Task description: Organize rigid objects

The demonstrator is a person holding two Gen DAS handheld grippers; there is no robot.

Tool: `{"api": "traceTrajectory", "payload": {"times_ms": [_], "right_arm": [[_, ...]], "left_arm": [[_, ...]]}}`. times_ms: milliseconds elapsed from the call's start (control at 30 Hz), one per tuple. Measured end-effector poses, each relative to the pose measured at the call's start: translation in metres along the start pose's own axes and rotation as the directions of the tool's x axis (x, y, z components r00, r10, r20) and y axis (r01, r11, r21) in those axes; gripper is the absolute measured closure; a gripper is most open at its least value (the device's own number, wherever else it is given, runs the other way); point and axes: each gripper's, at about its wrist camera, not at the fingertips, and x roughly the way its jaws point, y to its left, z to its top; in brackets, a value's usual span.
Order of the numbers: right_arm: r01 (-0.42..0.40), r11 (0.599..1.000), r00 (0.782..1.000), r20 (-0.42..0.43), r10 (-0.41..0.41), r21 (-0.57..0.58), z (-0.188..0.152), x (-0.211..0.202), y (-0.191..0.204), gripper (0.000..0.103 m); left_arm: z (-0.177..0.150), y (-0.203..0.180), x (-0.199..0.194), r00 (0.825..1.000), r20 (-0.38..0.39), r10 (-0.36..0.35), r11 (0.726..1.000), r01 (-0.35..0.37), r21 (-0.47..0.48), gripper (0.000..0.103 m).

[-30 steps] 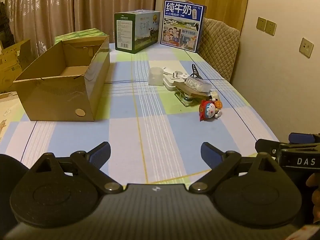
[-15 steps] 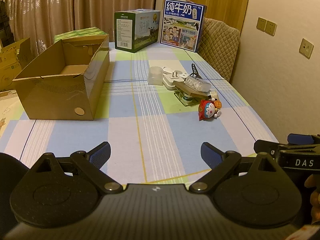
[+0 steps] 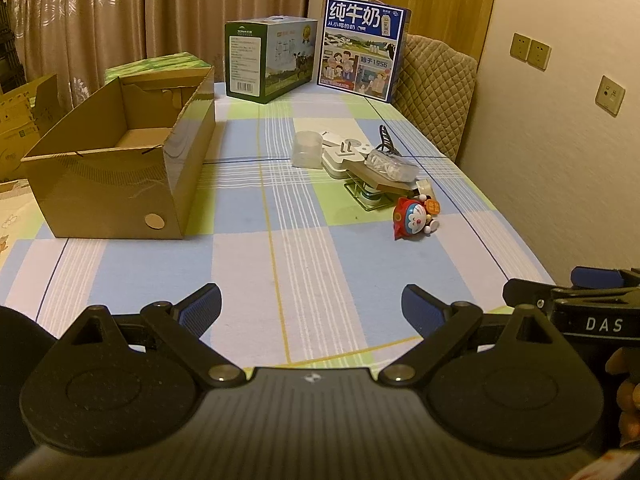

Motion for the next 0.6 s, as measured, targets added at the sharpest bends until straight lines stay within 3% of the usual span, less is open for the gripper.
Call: {"api": "traceTrajectory", "payload": {"times_ms": [600], "right_arm": [[0.001, 1.000, 1.000, -0.002, -0.001, 0.002, -0.0006, 0.0023, -0.0011, 0.002]], "left_arm": [[0.0000, -0.0003, 0.0007, 1.000, -0.008, -0.002, 1.000, 0.002, -0.007, 0.008]]}}
